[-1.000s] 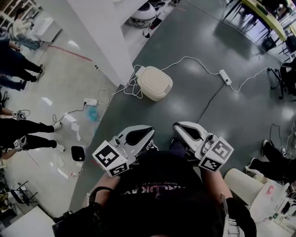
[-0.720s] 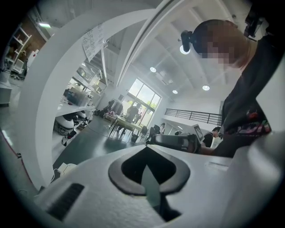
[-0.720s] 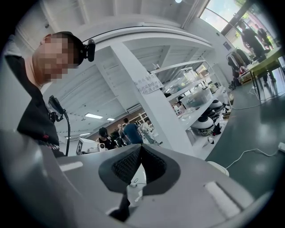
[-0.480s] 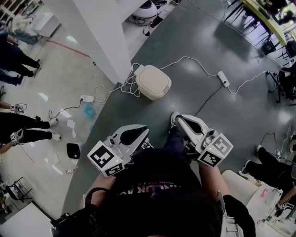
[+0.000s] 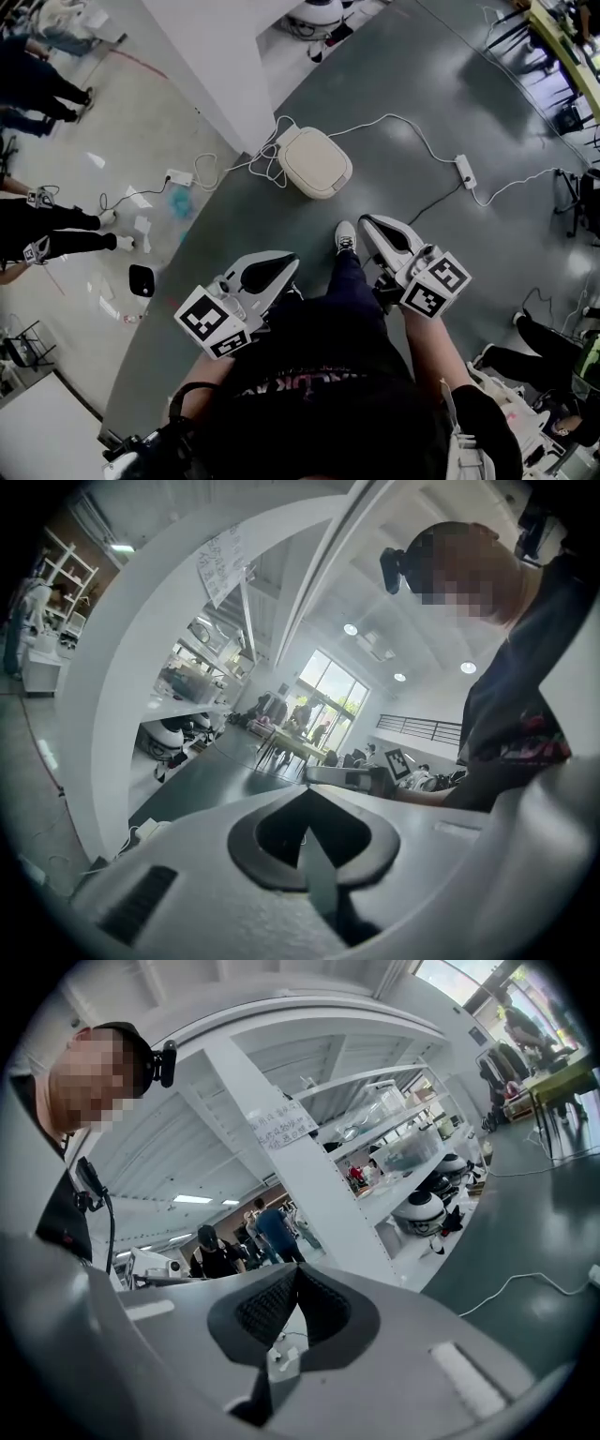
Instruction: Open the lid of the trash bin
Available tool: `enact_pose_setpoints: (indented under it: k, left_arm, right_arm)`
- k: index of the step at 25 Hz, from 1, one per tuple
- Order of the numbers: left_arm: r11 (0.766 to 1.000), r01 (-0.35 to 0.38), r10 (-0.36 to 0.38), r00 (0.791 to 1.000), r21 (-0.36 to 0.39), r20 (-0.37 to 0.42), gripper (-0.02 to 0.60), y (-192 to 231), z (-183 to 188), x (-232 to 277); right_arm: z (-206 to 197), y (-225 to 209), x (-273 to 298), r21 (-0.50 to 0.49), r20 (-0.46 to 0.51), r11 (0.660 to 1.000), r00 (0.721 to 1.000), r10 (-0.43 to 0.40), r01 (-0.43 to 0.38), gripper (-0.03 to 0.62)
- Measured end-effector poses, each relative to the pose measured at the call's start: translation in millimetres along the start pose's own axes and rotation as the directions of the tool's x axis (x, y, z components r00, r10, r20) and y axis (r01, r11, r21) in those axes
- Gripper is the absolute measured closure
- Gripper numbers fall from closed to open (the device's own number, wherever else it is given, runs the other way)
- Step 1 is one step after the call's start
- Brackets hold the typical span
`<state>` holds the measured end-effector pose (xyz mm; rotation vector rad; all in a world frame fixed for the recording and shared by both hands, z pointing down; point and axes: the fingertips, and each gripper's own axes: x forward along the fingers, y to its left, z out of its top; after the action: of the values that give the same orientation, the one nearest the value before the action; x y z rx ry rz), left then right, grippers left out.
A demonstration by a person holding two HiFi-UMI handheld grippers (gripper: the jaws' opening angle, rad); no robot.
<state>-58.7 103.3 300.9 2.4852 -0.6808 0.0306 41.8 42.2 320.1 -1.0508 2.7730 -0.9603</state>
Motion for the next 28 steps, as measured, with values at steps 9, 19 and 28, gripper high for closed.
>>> enact_pose_setpoints:
  k: [9,19,28]
  left_arm:
    - [1.0,-0.012,0.011,0.995,-0.013,-0.1,0.58,25.9,-17.5,61.7]
    - [0.998,0.059,-0.059,0.979,-0.002,-0.196,0.58,33.2,-58.5,129.6]
    - [0.994,-0.016,-0.01,0.971,-0.108,-0.239,0.58,57.1,-101.6,148.3]
  right_arm:
    - [-31.0,-129.5,22.0,0.067,-0.088,0.992,0.991,-0.103,0.109,0.586]
    - [-123.7,-274.4,47.7,0.251,-0.22,0.932,0.953,-0.208,0.261,0.522]
    - [-228.4,-387.5,86.6,0.351,-0.393,0.829,0.872,-0.292,0.436,0.507]
